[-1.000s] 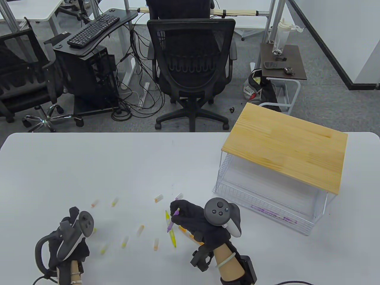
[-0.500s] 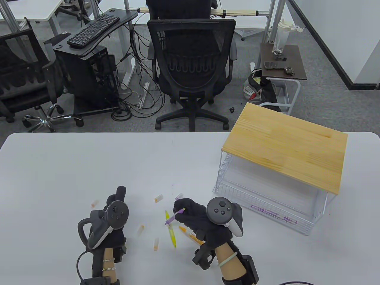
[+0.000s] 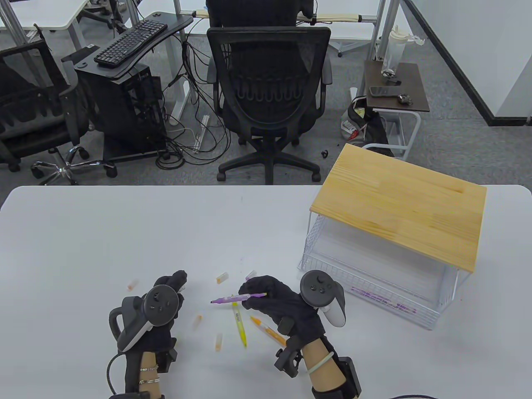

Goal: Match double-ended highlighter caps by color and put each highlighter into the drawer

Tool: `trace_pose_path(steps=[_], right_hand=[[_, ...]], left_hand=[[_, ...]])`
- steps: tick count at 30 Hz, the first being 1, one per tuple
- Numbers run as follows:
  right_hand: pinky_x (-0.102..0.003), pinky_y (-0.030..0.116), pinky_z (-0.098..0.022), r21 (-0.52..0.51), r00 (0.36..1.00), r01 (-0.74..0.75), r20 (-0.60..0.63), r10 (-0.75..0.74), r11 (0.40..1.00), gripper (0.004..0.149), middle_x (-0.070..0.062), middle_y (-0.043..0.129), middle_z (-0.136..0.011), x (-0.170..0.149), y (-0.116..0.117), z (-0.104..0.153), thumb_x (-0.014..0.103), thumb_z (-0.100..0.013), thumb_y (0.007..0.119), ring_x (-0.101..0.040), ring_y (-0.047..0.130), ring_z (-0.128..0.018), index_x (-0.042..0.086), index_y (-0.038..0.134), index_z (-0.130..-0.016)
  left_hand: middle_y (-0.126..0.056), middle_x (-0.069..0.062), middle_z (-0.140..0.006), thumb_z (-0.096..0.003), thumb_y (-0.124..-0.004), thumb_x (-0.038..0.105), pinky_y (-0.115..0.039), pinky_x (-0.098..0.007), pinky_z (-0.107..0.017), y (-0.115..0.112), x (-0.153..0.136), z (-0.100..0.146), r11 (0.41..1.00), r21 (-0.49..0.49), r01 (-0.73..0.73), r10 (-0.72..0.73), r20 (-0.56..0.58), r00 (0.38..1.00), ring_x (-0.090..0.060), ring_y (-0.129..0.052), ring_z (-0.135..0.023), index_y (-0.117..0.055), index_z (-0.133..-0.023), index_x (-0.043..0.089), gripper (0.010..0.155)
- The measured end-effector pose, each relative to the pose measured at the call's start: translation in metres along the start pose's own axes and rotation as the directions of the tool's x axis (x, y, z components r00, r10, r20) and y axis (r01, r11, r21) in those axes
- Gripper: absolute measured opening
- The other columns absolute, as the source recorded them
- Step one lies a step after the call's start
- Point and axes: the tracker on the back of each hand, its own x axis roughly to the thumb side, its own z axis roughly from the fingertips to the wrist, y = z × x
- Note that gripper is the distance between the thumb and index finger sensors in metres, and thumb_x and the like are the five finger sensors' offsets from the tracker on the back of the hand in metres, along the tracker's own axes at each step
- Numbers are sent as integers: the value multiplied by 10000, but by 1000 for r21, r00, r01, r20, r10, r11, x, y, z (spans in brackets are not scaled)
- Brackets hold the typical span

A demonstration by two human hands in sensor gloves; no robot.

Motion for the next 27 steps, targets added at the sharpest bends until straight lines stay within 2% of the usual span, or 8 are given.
trace_pose_path(steps=[10, 19, 24, 27], right_hand=[[-368, 593, -851, -4, 999, 35, 28, -35, 999, 409, 45, 588, -1173, 6, 0, 2, 346, -685, 622, -138, 802, -998, 357, 442, -1052], [-365, 580, -857, -15, 1000, 11, 0, -11, 1000, 416, 49, 572, -1179, 2, 4, 0, 353, -693, 609, -132, 785, -1012, 359, 414, -1061], [-368, 575, -858, 11, 998, 57, -14, -57, 998, 413, 47, 565, -1180, -3, 6, -2, 355, -699, 604, -138, 780, -1013, 356, 409, -1062], [-367, 584, -854, 9, 999, 49, -21, -49, 999, 404, 43, 580, -1174, -4, 7, -3, 362, -697, 606, -134, 792, -1003, 347, 429, -1060]], left_hand=[[-805, -11, -1008, -490, -758, 268, -760, -418, -716, -4, 15, -2, 1000, -11, 0, 1, 68, 998, -84, -972, -771, -750, -977, 315, 490], [-791, 19, -1013, -492, -754, 283, -744, -420, -727, -7, 26, -2, 999, -28, 19, -16, 113, 993, -73, -958, -784, -737, -978, 340, 489], [-793, 33, -1010, -492, -755, 292, -745, -422, -726, -6, 34, 0, 999, -33, 32, -27, 145, 989, -66, -956, -783, -735, -979, 352, 492], [-800, 45, -996, -486, -760, 316, -751, -419, -724, -6, 38, 0, 999, -42, -17, 25, 183, 983, -57, -957, -768, -731, -984, 360, 501]])
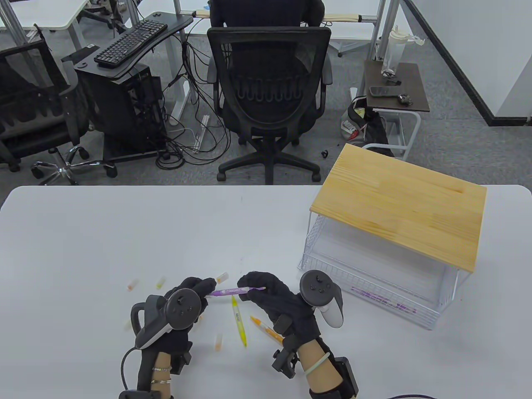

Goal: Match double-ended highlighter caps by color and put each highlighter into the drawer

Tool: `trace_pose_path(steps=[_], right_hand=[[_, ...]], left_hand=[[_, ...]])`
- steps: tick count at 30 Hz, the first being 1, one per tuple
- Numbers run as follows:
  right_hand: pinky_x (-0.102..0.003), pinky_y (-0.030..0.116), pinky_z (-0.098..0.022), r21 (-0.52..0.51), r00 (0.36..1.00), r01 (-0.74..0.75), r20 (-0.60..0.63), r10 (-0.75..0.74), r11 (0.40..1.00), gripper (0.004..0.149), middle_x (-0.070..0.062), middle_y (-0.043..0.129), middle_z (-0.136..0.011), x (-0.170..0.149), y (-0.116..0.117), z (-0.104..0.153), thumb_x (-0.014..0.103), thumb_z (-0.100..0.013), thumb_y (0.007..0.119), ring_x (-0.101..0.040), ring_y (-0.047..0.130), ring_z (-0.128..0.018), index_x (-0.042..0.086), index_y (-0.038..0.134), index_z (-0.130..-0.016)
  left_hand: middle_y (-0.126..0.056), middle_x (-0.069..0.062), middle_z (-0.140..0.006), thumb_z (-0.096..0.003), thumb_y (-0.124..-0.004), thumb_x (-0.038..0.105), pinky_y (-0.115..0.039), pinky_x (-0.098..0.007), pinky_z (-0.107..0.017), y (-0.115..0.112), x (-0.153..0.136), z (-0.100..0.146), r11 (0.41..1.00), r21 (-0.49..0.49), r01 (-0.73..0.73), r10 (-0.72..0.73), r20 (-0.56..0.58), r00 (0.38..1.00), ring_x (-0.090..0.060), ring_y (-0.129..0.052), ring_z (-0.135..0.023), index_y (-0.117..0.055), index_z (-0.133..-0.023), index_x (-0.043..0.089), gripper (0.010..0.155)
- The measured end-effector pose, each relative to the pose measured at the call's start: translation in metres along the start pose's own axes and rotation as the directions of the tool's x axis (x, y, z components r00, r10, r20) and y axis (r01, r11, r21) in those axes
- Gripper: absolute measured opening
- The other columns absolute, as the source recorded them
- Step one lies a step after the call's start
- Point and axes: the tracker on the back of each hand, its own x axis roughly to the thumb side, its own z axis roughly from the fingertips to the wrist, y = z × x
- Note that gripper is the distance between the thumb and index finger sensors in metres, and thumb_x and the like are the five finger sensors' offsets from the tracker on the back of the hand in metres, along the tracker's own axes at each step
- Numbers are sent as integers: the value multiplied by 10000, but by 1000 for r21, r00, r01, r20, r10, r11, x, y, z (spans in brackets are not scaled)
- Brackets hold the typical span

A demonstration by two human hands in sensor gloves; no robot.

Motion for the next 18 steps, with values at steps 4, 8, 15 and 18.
trace_pose_path(steps=[4, 8, 15, 18], right_hand=[[-371, 614, -836, -41, 999, -42, -23, 41, 998, 420, 21, 633, -1137, -1, -2, 0, 400, -691, 582, -133, 839, -947, 314, 433, -1074], [-366, 687, -789, -131, 979, -205, -37, 202, 970, 424, 49, 776, -1022, 5, -4, 4, 449, -654, 567, -120, 927, -826, 298, 520, -1047], [-380, 737, -725, -199, 965, -261, -58, 254, 945, 427, 15, 882, -864, 8, -8, 7, 490, -647, 523, -131, 979, -679, 239, 637, -973], [-396, 745, -697, -165, 982, -190, -55, 183, 968, 425, -1, 906, -812, 6, -10, 6, 490, -656, 522, -151, 987, -629, 215, 677, -941]], left_hand=[[-846, 42, -963, -470, -775, 326, -776, -403, -709, 3, 2, 3, 996, 82, -23, 20, 32, 999, -58, -991, -726, -760, -978, 334, 509], [-901, 40, -892, -443, -802, 333, -791, -394, -700, 5, 5, 6, 994, 105, -28, 22, 55, 998, -60, -1026, -643, -805, -941, 308, 498], [-921, 24, -848, -421, -821, 314, -806, -394, -692, 11, 19, 12, 979, 205, 4, -22, 87, 996, -86, -1034, -603, -840, -903, 279, 484], [-925, 22, -840, -417, -820, 323, -806, -393, -693, 17, 26, 16, 971, 234, 57, -77, 78, 994, -85, -1033, -595, -843, -901, 276, 486]])
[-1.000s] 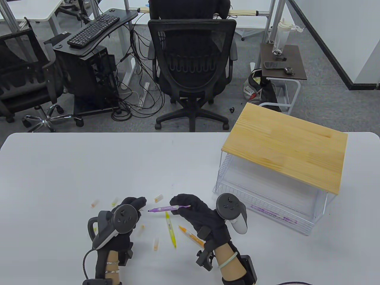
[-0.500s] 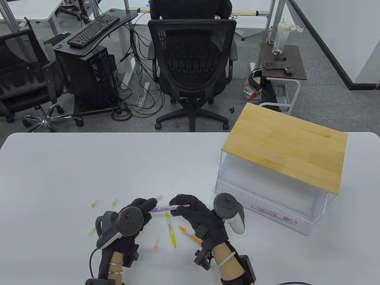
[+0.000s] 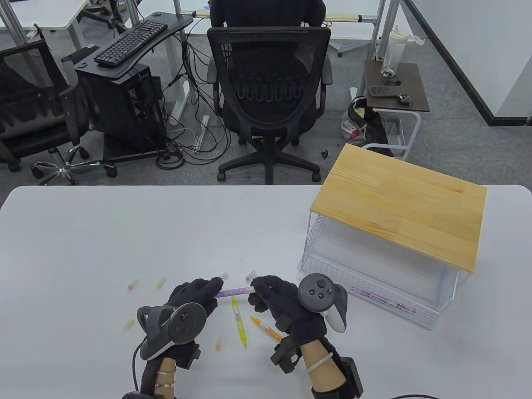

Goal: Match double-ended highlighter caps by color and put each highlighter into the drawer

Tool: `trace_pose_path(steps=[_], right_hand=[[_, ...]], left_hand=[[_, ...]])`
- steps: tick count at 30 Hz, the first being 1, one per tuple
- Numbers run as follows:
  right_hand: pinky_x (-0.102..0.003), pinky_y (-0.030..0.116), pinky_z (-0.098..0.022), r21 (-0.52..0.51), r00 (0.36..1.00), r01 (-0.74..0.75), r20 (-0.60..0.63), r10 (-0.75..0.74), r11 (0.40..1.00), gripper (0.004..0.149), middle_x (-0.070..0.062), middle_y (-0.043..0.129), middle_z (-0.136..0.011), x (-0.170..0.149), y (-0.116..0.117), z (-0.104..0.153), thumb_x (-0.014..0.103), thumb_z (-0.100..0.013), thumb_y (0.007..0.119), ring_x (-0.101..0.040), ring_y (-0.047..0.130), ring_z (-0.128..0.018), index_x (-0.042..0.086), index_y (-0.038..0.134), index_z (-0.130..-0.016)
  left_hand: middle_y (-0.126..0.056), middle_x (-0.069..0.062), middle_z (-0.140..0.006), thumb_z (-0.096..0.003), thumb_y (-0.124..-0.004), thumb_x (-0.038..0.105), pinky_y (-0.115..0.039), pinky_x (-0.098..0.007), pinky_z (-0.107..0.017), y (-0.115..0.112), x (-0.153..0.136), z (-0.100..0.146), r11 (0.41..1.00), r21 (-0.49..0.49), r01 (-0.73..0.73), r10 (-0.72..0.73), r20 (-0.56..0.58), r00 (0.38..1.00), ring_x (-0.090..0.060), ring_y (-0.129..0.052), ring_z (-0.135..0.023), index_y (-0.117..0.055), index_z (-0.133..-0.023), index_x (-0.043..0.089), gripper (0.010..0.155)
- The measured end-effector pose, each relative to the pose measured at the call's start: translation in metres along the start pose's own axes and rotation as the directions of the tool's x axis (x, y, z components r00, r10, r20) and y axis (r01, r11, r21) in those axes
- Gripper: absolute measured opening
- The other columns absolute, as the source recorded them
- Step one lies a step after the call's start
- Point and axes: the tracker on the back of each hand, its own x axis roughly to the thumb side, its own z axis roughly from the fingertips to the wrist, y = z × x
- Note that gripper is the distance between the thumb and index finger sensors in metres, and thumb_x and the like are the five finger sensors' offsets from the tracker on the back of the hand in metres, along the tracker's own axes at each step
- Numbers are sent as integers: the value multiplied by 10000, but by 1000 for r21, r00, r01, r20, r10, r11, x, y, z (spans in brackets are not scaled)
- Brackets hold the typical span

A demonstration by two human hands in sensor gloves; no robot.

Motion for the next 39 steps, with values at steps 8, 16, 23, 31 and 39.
trace_pose_path(steps=[8, 16, 23, 31, 39], right_hand=[[-658, 542, -696, 3, 997, -78, 1, 78, 997, 472, -172, 792, -1021, 22, 2, -2, 429, -612, 691, -466, 816, -845, 185, 698, -1016], [-642, 505, -768, 318, 498, -799, -125, 858, 510, 482, -70, 750, -1109, 56, 36, -48, 419, -594, 735, -392, 777, -976, 288, 660, -1051], [-619, 367, -844, 421, 405, -775, -241, 882, 471, 505, 37, 642, -1176, 27, 47, -97, 350, -592, 776, -313, 636, -1100, 376, 593, -1063], [-607, 233, -875, 443, 362, -763, -311, 879, 471, 593, 156, 467, -1228, -6, 54, -124, 348, -563, 811, -261, 438, -1191, 546, 504, -1030], [-590, 225, -890, 491, 300, -764, -304, 904, 418, 610, 203, 422, -1229, -24, 71, -140, 355, -544, 825, -227, 435, -1187, 618, 497, -985]], left_hand=[[-871, 84, -916, -461, -744, 385, -728, -484, -737, 9, -3, 3, 990, 7, 143, -142, -65, 988, -76, -995, -695, -766, -943, 418, 483], [-832, 83, -998, -467, -743, 371, -668, -546, -753, 10, -46, 11, 972, -88, 218, -232, -209, 950, -113, -965, -808, -776, -932, 435, 470], [-843, 83, -995, -465, -747, 373, -668, -548, -750, 14, -64, 16, 979, -94, 181, -200, -267, 943, -114, -969, -807, -782, -931, 432, 471], [-842, 80, -1001, -467, -748, 373, -658, -556, -754, 13, -81, 17, 985, -102, 137, -162, -309, 937, -117, -967, -812, -782, -932, 435, 471], [-835, 90, -1011, -469, -746, 376, -645, -557, -765, 6, -84, 11, 976, -157, 152, -196, -320, 927, -113, -958, -827, -779, -934, 443, 471]])
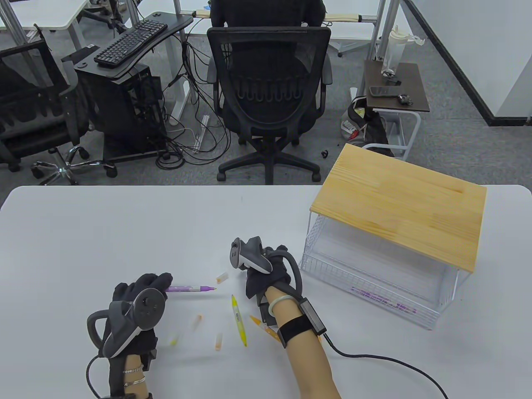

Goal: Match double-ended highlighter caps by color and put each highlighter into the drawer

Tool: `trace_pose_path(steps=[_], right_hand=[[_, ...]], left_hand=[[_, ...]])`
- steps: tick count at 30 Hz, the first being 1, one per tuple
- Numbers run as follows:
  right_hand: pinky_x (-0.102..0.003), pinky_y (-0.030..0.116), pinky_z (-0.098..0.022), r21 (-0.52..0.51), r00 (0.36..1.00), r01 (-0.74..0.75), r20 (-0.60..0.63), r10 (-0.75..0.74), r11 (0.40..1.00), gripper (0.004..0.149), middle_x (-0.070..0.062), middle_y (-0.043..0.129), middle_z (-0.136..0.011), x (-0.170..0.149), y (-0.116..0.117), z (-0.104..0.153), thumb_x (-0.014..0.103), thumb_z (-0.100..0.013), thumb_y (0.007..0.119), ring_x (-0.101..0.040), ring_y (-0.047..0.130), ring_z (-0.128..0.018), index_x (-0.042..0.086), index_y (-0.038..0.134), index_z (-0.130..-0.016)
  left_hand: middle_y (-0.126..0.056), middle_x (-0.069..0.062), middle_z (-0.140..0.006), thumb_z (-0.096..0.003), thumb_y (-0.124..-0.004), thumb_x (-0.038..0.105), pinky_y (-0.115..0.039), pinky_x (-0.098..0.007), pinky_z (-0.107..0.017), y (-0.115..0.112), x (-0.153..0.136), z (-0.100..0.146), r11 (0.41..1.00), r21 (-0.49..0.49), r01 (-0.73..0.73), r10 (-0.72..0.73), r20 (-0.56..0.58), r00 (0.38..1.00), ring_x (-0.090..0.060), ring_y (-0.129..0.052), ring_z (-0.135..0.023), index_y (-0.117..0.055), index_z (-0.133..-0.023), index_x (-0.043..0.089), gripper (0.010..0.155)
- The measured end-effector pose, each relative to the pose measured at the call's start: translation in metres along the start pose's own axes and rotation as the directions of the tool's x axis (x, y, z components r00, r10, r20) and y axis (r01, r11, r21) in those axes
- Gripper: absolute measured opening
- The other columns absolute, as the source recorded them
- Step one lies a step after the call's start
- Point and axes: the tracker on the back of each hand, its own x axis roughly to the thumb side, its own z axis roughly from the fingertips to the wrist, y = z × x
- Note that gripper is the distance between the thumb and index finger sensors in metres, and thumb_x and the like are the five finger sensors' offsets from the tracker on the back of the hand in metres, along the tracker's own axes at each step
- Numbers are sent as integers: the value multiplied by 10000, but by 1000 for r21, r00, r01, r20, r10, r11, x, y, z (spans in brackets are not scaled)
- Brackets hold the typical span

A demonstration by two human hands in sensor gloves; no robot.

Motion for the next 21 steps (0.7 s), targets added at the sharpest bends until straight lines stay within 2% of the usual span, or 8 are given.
trace_pose_path(steps=[12, 21], right_hand=[[-576, 249, -904, -1, 996, -73, -47, 73, 997, 566, 233, 453, -1211, 12, 4, -13, 349, -513, 844, -209, 476, -1173, 643, 571, -913], [-586, 273, -900, -29, 996, -80, -52, 78, 996, 456, 221, 487, -1200, 12, 6, -11, 351, -514, 820, -216, 507, -1159, 588, 645, -862]], left_hand=[[-828, 94, -1023, -473, -746, 375, -629, -560, -775, -6, -8, -6, 999, -39, -12, 11, -27, 1000, -115, -951, -841, -776, -936, 449, 470], [-831, 92, -1019, -472, -746, 376, -633, -560, -772, -7, -3, -6, 998, -55, 3, -4, -18, 1000, -116, -953, -838, -778, -935, 448, 470]])
